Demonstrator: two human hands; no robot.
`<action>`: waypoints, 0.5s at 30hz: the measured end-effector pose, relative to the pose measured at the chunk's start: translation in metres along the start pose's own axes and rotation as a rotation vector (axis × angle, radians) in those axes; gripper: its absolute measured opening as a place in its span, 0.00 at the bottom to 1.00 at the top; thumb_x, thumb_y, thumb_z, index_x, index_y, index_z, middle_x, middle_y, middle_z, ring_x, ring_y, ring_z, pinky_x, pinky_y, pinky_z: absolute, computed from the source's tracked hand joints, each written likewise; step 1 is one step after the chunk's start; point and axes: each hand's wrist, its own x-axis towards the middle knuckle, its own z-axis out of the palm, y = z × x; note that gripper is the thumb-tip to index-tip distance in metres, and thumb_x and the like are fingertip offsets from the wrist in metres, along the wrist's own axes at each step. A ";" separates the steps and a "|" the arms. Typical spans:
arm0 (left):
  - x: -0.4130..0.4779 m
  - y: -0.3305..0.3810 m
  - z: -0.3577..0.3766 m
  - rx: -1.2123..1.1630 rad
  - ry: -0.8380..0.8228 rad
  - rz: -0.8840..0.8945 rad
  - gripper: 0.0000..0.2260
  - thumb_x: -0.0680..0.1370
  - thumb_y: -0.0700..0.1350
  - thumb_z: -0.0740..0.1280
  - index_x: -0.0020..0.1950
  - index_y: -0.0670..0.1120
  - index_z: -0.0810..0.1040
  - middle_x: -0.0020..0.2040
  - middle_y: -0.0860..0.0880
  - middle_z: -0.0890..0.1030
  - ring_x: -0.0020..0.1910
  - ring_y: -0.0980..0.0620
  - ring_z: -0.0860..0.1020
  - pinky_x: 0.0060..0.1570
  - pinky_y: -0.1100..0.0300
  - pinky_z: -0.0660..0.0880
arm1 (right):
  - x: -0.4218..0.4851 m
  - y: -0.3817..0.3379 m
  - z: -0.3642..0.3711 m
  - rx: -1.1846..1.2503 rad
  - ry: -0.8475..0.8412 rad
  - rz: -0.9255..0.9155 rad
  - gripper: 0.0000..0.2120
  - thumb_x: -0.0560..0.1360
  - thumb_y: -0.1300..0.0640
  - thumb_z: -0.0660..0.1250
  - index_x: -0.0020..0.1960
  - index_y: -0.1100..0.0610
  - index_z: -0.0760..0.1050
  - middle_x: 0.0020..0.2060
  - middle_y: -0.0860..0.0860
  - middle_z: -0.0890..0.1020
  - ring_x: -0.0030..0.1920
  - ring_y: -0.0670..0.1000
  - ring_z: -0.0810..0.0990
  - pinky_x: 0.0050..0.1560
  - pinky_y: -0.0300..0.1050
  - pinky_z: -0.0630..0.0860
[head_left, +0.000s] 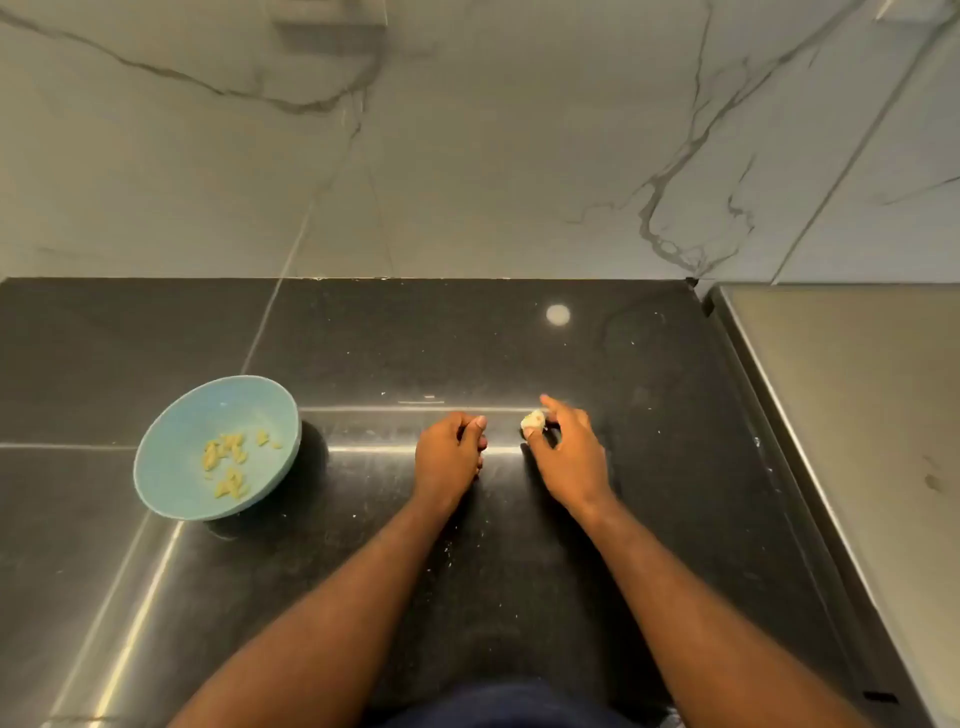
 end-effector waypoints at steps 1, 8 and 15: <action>0.004 -0.002 0.001 0.068 0.013 0.021 0.10 0.82 0.47 0.65 0.41 0.50 0.78 0.35 0.51 0.82 0.32 0.51 0.80 0.40 0.49 0.81 | 0.004 0.000 -0.001 -0.032 0.012 -0.023 0.18 0.80 0.47 0.67 0.68 0.48 0.75 0.60 0.46 0.77 0.58 0.46 0.79 0.54 0.36 0.68; -0.004 0.013 0.003 -0.124 -0.195 -0.045 0.12 0.82 0.40 0.65 0.65 0.41 0.78 0.47 0.43 0.85 0.38 0.51 0.82 0.41 0.60 0.82 | 0.009 0.007 0.004 0.291 -0.129 0.086 0.08 0.75 0.55 0.75 0.52 0.49 0.80 0.44 0.47 0.83 0.41 0.49 0.82 0.38 0.41 0.77; -0.005 0.005 -0.018 -0.358 -0.350 -0.121 0.10 0.80 0.38 0.67 0.59 0.47 0.82 0.52 0.47 0.86 0.52 0.49 0.84 0.52 0.59 0.80 | -0.008 0.004 0.018 0.475 -0.220 0.088 0.13 0.75 0.61 0.73 0.59 0.51 0.82 0.49 0.49 0.87 0.51 0.48 0.85 0.55 0.49 0.82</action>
